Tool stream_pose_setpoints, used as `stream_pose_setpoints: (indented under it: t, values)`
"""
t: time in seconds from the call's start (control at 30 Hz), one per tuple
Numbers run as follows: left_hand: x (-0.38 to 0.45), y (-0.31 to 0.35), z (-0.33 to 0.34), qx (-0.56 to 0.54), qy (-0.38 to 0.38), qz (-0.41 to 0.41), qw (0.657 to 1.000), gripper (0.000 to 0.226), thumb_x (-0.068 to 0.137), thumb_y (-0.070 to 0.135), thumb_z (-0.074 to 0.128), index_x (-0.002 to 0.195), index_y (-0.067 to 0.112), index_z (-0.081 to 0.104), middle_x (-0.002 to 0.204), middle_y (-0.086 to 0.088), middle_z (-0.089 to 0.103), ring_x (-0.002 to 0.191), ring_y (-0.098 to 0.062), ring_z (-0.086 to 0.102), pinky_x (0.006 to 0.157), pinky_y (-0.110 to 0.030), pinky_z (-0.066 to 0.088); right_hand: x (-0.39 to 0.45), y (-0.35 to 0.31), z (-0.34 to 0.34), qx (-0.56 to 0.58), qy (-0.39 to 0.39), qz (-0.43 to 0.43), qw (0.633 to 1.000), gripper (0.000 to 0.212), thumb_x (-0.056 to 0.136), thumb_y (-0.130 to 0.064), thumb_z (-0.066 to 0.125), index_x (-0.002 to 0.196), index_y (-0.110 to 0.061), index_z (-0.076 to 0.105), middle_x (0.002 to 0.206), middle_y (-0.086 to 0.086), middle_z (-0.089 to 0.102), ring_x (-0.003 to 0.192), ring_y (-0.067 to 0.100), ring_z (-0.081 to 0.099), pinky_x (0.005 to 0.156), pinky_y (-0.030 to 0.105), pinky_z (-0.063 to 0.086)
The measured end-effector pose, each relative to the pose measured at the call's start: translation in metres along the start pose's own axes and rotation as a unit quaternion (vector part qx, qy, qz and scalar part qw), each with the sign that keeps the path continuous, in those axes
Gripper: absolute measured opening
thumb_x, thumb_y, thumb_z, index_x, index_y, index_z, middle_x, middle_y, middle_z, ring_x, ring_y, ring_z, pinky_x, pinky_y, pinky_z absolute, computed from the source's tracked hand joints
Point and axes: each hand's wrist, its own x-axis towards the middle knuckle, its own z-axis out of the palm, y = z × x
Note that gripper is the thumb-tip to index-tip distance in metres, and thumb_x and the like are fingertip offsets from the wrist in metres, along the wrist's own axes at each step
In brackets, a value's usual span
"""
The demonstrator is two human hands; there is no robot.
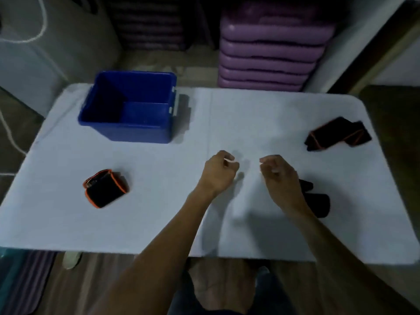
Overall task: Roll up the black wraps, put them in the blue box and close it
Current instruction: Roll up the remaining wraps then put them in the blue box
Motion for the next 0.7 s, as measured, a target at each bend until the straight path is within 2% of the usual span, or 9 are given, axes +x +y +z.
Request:
stream_pose_setpoints:
  t: [0.07,0.17,0.23,0.3,0.4,0.47,0.53,0.6,0.7]
  values:
    - [0.005,0.009,0.038,0.036,-0.075,-0.001,0.997,0.026,0.094,0.026,0.061,0.116,0.013,0.06,0.096,0.001,0.068,0.083,-0.016,0.065,0.061,-0.019,0.046,-0.004,0.03,-0.033,-0.066,0.055,0.012,0.996,0.017,0.094,-0.013,0.055,0.108,-0.016,0.063,0.11,0.005,0.065,0.106,0.027,0.058,0.085,0.03,0.044]
    - [0.012,0.014,0.088,0.158,-0.153,0.065,0.973,0.039,0.089,0.019,0.066,0.126,0.017,0.056,0.121,-0.012,0.058,0.105,-0.029,0.062,0.082,-0.03,0.052,-0.012,0.072,-0.071,-0.108,0.093,0.131,0.981,0.029,0.091,-0.013,0.056,0.12,-0.011,0.058,0.124,0.015,0.056,0.117,0.035,0.045,0.095,0.042,0.042]
    - [0.012,0.016,0.112,0.258,-0.168,0.159,0.938,0.051,0.088,0.014,0.063,0.136,0.027,0.05,0.127,-0.011,0.048,0.114,-0.03,0.053,0.09,-0.043,0.052,-0.021,0.094,-0.088,-0.1,0.078,0.205,0.971,0.041,0.091,-0.025,0.06,0.129,-0.013,0.051,0.132,0.017,0.05,0.123,0.036,0.039,0.102,0.051,0.04]
    - [0.013,0.019,0.129,0.287,-0.158,0.225,0.918,0.058,0.09,0.014,0.061,0.142,0.033,0.044,0.133,-0.006,0.044,0.117,-0.026,0.046,0.088,-0.046,0.052,-0.028,0.107,-0.097,-0.087,0.043,0.252,0.963,0.062,0.085,-0.044,0.066,0.138,-0.018,0.044,0.137,0.014,0.046,0.129,0.033,0.035,0.104,0.054,0.041]
    - [0.02,0.018,0.147,0.339,-0.172,0.23,0.896,0.077,0.086,0.02,0.069,0.15,0.036,0.03,0.142,-0.004,0.037,0.122,-0.027,0.043,0.088,-0.046,0.052,-0.03,0.117,-0.098,-0.105,-0.003,0.254,0.962,0.086,0.073,-0.054,0.075,0.143,-0.02,0.038,0.139,0.011,0.043,0.133,0.033,0.032,0.104,0.05,0.04]
    - [0.026,0.016,0.155,0.403,-0.184,0.221,0.869,0.073,0.084,0.022,0.069,0.147,0.033,0.035,0.14,-0.006,0.038,0.121,-0.03,0.044,0.086,-0.047,0.052,-0.027,0.122,-0.093,-0.156,-0.033,0.219,0.963,0.092,0.068,-0.056,0.077,0.143,-0.021,0.036,0.138,0.01,0.042,0.131,0.034,0.034,0.103,0.049,0.04]
    - [0.034,0.015,0.159,0.395,-0.163,0.201,0.882,0.052,0.086,0.017,0.063,0.136,0.022,0.048,0.129,-0.009,0.047,0.116,-0.031,0.05,0.084,-0.047,0.053,-0.021,0.128,-0.086,-0.185,-0.065,0.205,0.959,0.092,0.069,-0.054,0.075,0.144,-0.022,0.032,0.137,0.01,0.04,0.129,0.035,0.038,0.1,0.048,0.043]
    - [0.045,0.013,0.16,0.311,-0.112,0.17,0.929,0.035,0.088,0.009,0.056,0.122,0.014,0.056,0.115,-0.012,0.058,0.103,-0.033,0.059,0.08,-0.042,0.052,-0.012,0.13,-0.08,-0.174,-0.076,0.206,0.96,0.092,0.073,-0.045,0.072,0.147,-0.022,0.024,0.135,0.013,0.038,0.126,0.037,0.042,0.098,0.049,0.046]
    - [0.061,0.013,0.152,0.159,-0.029,0.088,0.983,0.03,0.091,0.003,0.055,0.121,0.006,0.054,0.101,-0.014,0.067,0.088,-0.029,0.063,0.071,-0.027,0.043,0.002,0.123,-0.073,-0.061,-0.016,0.189,0.98,0.091,0.075,-0.03,0.071,0.15,-0.024,0.019,0.133,0.011,0.036,0.119,0.035,0.048,0.095,0.045,0.051]
